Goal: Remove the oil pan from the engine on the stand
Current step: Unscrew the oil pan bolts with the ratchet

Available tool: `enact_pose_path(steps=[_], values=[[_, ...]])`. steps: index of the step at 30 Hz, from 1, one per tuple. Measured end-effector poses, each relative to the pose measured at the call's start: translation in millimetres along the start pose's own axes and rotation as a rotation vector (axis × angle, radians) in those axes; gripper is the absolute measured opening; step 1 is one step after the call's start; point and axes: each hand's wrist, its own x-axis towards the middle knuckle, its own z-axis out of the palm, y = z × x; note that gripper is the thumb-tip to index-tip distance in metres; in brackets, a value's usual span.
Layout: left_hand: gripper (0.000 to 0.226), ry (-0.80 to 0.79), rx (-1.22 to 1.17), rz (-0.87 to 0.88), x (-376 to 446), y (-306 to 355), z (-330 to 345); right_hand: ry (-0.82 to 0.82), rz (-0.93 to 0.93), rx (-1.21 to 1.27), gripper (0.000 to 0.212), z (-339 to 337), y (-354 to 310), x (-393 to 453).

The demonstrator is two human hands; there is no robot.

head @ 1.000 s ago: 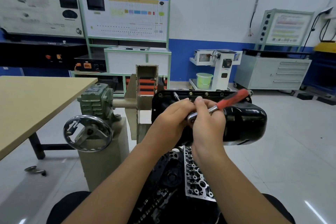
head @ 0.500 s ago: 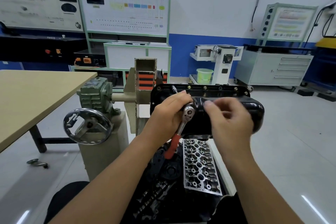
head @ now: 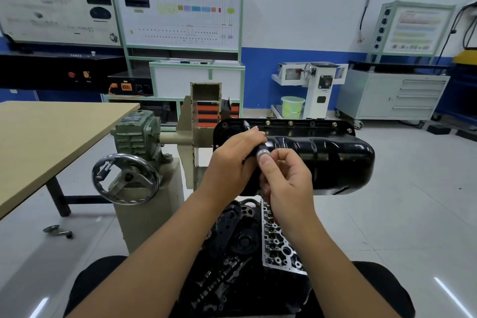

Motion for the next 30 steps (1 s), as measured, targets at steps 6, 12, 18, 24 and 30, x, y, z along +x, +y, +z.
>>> enact_pose_path(steps=[6,12,18,24,30], values=[[0.018,0.032,0.111,0.092,5,-3,1,0.047,-0.101,-0.074,0.015,4,2,-2],[0.012,0.039,0.179,0.213,15,-13,4,0.022,-0.240,-0.174,0.013,-7,-2,0],[0.017,0.008,0.177,0.298,29,-20,15,-0.147,-0.504,-0.292,0.008,-34,-17,8],[0.038,0.107,0.115,0.308,26,-25,18,-0.035,0.103,-0.142,0.033,-27,-39,138],[0.044,0.216,0.081,0.326,23,-34,29,-0.119,0.361,0.146,0.022,-11,-17,169]])
